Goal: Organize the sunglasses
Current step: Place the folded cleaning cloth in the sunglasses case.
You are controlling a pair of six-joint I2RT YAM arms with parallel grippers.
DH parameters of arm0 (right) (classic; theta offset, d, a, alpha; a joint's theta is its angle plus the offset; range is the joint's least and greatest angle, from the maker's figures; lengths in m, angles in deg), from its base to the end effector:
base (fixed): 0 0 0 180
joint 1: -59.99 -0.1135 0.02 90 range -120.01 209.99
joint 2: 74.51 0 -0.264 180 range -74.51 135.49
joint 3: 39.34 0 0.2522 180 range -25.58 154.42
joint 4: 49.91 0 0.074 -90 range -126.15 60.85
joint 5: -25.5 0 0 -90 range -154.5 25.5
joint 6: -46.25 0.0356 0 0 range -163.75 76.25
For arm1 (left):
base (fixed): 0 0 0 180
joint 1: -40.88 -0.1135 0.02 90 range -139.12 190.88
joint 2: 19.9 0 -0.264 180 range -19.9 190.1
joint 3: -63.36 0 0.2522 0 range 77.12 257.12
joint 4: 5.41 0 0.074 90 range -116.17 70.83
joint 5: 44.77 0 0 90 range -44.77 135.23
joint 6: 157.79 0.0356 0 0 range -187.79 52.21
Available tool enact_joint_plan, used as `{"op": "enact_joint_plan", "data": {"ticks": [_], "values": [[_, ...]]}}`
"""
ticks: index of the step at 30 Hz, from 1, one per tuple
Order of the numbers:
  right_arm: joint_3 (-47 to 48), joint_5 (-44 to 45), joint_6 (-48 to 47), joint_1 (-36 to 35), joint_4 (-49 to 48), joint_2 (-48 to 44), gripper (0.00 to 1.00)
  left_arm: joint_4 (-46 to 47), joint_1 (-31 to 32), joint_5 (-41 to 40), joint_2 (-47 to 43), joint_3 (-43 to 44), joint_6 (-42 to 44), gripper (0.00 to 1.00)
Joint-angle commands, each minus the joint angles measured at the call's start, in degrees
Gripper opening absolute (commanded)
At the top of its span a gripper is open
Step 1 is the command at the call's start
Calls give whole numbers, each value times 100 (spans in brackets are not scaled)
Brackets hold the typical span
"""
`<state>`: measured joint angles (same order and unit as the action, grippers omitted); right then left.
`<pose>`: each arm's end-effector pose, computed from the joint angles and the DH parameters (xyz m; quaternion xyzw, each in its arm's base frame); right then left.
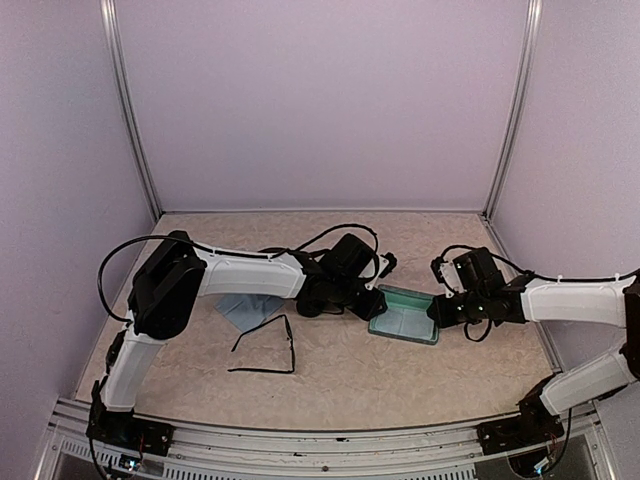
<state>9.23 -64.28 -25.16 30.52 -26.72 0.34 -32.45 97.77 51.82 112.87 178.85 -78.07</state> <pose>0.2163 0.1221 0.1734 -0.0883 0.9339 0.1394 0.3171 0.2797 -0.4364 0.1560 0.3845 0.8362 -0.2585 0.2935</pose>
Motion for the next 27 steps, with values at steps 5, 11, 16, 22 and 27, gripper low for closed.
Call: {"op": "enact_joint_plan", "data": {"ticks": [5,11,16,22,27], "values": [[-112,89,91,73,192,-247,18,19,66,-245,-125,22,-12,27],[-82,199,93,73,401,-426,26,68,86,-404,-349,-155,-11,30],[-112,151,158,65,486,-641,37,257,86,-572,-649,-484,-50,34],[-177,-105,169,49,361,-736,45,422,86,-788,-947,-843,-70,37],[-163,-502,164,-50,31,-458,44,553,70,-1077,-1220,-1152,-135,39]]}}
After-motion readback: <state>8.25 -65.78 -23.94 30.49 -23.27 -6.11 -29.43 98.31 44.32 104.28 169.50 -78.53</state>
